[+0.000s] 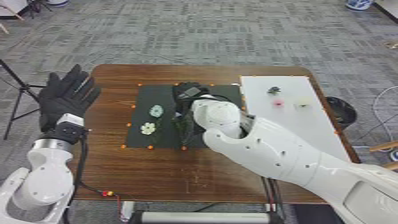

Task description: Arrange flowers

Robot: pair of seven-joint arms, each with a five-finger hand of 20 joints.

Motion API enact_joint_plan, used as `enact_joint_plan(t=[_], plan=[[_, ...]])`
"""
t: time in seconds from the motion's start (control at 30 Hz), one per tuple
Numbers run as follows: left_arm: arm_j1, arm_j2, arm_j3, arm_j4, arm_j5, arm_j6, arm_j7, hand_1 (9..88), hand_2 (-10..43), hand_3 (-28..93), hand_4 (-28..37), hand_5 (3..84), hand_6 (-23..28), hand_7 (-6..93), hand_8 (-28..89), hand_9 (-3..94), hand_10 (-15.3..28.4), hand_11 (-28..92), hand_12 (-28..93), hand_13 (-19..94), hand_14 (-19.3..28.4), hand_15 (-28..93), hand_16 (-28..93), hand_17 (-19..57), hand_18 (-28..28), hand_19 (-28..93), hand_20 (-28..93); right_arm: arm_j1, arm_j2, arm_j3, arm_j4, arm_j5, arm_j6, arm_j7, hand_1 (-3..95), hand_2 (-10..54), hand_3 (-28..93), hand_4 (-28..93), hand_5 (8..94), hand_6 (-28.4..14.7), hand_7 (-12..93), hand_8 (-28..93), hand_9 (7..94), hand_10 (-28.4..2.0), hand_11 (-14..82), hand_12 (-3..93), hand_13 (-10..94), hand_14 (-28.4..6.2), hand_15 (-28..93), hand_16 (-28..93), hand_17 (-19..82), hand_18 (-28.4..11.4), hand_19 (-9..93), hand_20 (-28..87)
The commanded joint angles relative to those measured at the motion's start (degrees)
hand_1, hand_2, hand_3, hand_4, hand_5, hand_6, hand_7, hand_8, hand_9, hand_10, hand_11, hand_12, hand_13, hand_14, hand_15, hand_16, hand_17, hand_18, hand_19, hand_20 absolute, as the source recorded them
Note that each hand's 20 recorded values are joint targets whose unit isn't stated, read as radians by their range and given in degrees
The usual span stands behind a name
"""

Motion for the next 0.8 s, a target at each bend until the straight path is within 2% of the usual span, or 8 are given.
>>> enact_joint_plan(t=[0.03, 0.07, 0.1, 0.23, 0.37, 0.5, 0.67, 0.8], plan=[[3.1, -0.99, -0.87, -2.14, -0.02, 0.99, 0.07, 26.6, 16.1, 65, -28.3, 37.3, 8.7, 4.6, -7, 26.1, 13.8, 14, 9, 18, 12.6, 12, -2, -6.9, 13.7, 30, 8, -3.6, 5.3, 7.7, -9.3, 1.4, -2.5, 1.9, 52.5, -9.5, 71, -26, 64.4, -2.1, 20, -4, 61.5, -13.7, 15.1, 16.8, 63, -7.4, 55, 41, 27, -21.5, 68, 32], [2.3, -0.99, -0.32, -2.1, -0.34, 1.85, 0.31, 26.6, 16.2, 65, -28.3, 37.3, 8.6, 4.7, -7, 26.1, 13.7, 14, 9, 18, 12.5, 12, -2, -6.9, 13.7, 30, 8, -4.5, 6.2, 9.5, -10.5, 1.9, -3.2, 2.9, 52.3, -9.5, 71, -26, 64.0, -2.0, 20, -7, 61.2, -13.8, 14.9, 16.9, 63, -7.6, 55, 40, 26, -21.5, 68, 32], [0.6, -0.79, 0.65, -1.39, -0.69, 2.19, 0.83, 26.6, 16.2, 65, -28.3, 37.4, 8.6, 4.8, -7, 26.2, 13.7, 14, 9, 18, 12.4, 12, -2, -6.9, 13.7, 30, 8, -5.5, 7.0, 12.0, -11.1, 2.1, -4.9, 2.8, 52.0, -9.5, 71, -26, 63.6, -2.1, 20, -10, 60.8, -13.9, 14.7, 16.9, 63, -8.3, 55, 40, 26, -21.6, 68, 32], [-1.5, 0.24, 2.05, -1.04, -0.08, 2.39, 0.54, 26.3, 16.2, 66, -28.3, 37.7, 8.7, 4.8, -7, 26.5, 13.7, 14, 9, 18, 12.3, 12, -2, -6.7, 13.7, 31, 8, -10.1, 12.1, 19.7, -14.8, 4.0, -6.2, 4.5, 50.1, -9.5, 71, -26, 61.5, -3.2, 17, -11, 58.6, -14.8, 13.2, 16.6, 62, -9.9, 56, 37, 26, -22.1, 69, 32], [-2.5, 0.5, 2.33, -1.0, 0.37, 2.09, 0.13, 26.5, 16.3, 66, -28.3, 38.1, 8.8, 5.0, -7, 26.6, 13.7, 15, 9, 18, 12.3, 13, -3, -6.6, 13.6, 31, 8, -15.0, 17.2, 25.8, -18.2, 4.5, -4.7, 6.6, 49.4, -9.5, 71, -25, 60.6, -3.7, 16, -10, 57.4, -14.8, 12.6, 16.3, 61, -10.8, 57, 34, 26, -22.4, 70, 32], [-2.8, 0.69, 2.08, -0.99, 1.7, 1.8, -0.42, 26.5, 16.3, 66, -28.3, 38.2, 8.9, 5.1, -7, 26.6, 13.7, 15, 9, 18, 12.3, 13, -3, -6.7, 13.6, 31, 8, -20.5, 21.6, 31.1, -21.0, 4.6, -3.4, 8.9, 49.8, -9.5, 71, -25, 60.5, -3.5, 15, -10, 56.3, -14.8, 11.3, 15.5, 61, -10.6, 55, 33, 26, -22.6, 70, 31], [-1.7, 0.16, 1.19, -0.87, 2.63, 1.53, -1.28, 27.7, 14.6, 66, -28.3, 37.9, 8.6, 4.9, -7, 26.5, 13.7, 15, 9, 18, 12.1, 13, -3, -6.6, 13.6, 31, 8, -25.3, 24.4, 36.4, -20.5, 3.1, -4.9, 11.1, 50.4, -9.5, 70, -24, 58.0, -4.5, 13, -10, 54.2, -15.1, 9.3, 14.7, 61, -10.5, 53, 33, 26, -22.7, 70, 31], [-2.5, 0.37, 1.74, -0.36, 3.36, 1.27, -2.01, 29.2, 13.0, 66, -28.3, 37.7, 8.6, 4.8, -7, 26.3, 13.5, 15, 9, 18, 11.9, 12, -3, -6.6, 13.5, 31, 8, -27.9, 26.1, 40.0, -18.8, 4.0, -4.9, 12.4, 50.6, -9.5, 71, -25, 54.7, -4.8, 11, -10, 49.7, -14.7, 7.7, 13.4, 61, -11.4, 51, 32, 26, -22.7, 70, 30]])
